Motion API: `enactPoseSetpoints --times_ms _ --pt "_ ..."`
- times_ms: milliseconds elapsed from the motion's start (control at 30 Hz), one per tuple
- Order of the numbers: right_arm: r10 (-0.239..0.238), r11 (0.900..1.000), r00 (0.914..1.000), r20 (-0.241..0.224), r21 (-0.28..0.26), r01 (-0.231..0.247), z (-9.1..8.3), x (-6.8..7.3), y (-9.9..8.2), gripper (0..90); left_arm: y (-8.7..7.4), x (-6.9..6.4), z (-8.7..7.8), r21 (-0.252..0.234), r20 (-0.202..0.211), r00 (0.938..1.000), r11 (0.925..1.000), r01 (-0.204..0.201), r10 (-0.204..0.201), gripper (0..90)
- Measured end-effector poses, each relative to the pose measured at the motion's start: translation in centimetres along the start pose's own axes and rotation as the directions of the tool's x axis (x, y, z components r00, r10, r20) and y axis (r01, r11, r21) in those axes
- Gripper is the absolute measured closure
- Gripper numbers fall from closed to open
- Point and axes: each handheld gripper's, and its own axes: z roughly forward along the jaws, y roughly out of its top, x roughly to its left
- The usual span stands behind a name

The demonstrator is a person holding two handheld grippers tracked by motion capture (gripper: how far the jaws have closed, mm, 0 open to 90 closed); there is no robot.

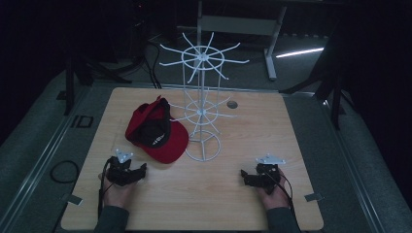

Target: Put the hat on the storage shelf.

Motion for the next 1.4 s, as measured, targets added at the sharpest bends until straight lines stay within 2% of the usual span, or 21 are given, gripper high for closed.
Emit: enactPoseSetpoints --times_ms 333,433,633,733,1100,1233,1267,1400 --pt "0.0 1.0 1.0 0.0 0.0 0.0 0.0 0.0 0.0 13.4 0.1 0.0 -0.1 0.007 0.006 1.0 1.0 -0.003 0.003 27.8" --pt "0.0 1.0 1.0 0.0 0.0 0.0 0.0 0.0 0.0 13.4 0.1 0.0 -0.2 0.012 0.013 0.9999 0.9999 -0.008 0.008 32.4" --pt "0.0 1.0 1.0 0.0 0.0 0.0 0.0 0.0 0.0 13.4 0.2 0.5 -0.5 0.016 0.046 0.9985 0.9995 0.029 -0.03 39.3" --pt "0.0 1.0 1.0 0.0 0.0 0.0 0.0 0.0 0.0 13.4 0.1 0.8 -0.8 0.016 0.084 0.9941 0.9976 0.067 -0.068 41.2" --pt "0.0 1.0 1.0 0.0 0.0 0.0 0.0 0.0 0.0 13.4 0.4 0.7 -1.7 -0.016 0.128 0.9876 0.9955 0.094 -0.091 40.5" --pt "0.0 1.0 1.0 0.0 0.0 0.0 0.0 0.0 0.0 13.4 0.6 0.7 -1.9 -0.02 0.147 0.9837 0.9939 0.108 -0.104 40.4" --pt "0.001 1.0 1.0 0.0 0.0 -0.001 0.0 0.0 0.0 13.4 0.7 0.6 -2.1 -0.025 0.163 0.9801 0.9926 0.119 -0.113 40.2" --pt "0.0 1.0 1.0 0.0 0.0 0.0 0.0 0.0 0.0 13.4 1.1 0.2 -2.5 -0.036 0.173 0.9797 0.9934 0.109 -0.101 39.8"
